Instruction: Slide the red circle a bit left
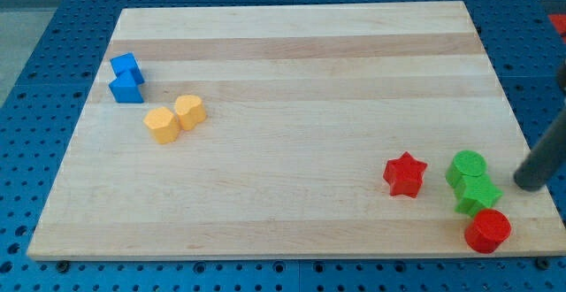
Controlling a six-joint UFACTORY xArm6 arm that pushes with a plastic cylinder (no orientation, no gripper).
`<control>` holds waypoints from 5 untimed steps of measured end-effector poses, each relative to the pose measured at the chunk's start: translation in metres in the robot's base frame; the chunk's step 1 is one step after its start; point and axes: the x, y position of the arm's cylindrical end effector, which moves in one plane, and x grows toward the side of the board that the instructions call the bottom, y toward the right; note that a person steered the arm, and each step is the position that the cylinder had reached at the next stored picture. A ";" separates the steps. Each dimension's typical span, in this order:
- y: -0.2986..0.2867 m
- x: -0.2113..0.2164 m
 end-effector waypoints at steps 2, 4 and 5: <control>0.005 0.040; 0.012 0.065; -0.004 0.065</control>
